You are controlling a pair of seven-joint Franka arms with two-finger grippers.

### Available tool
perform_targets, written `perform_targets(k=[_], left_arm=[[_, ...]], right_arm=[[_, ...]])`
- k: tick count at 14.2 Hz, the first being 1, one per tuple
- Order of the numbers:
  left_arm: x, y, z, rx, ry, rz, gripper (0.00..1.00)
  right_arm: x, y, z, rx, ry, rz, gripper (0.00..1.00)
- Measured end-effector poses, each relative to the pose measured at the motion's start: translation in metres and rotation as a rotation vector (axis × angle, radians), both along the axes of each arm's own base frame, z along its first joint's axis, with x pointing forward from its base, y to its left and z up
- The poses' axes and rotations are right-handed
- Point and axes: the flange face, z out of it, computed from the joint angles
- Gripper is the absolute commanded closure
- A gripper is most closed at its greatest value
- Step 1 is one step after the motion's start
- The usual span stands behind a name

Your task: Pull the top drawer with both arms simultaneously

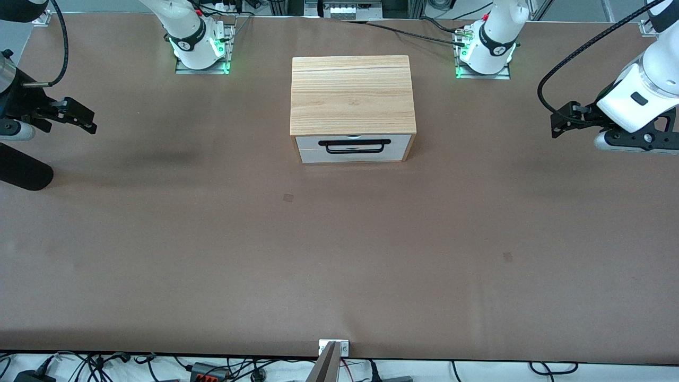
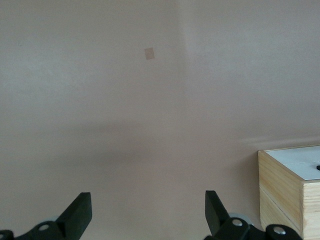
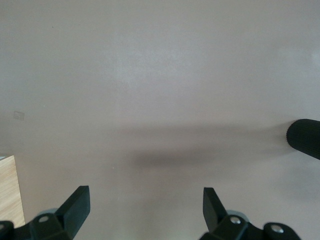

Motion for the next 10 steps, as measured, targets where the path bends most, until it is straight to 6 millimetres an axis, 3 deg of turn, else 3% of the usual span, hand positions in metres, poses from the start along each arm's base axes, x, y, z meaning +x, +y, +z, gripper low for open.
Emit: perform_targets(k=[10], left_arm=[[0.0007, -0.0006, 0.0047, -0.001, -0.01, -0.001, 0.0]], right_arm=[[0.0, 0.0, 0.0, 0.0, 0.0, 0.0, 0.0]])
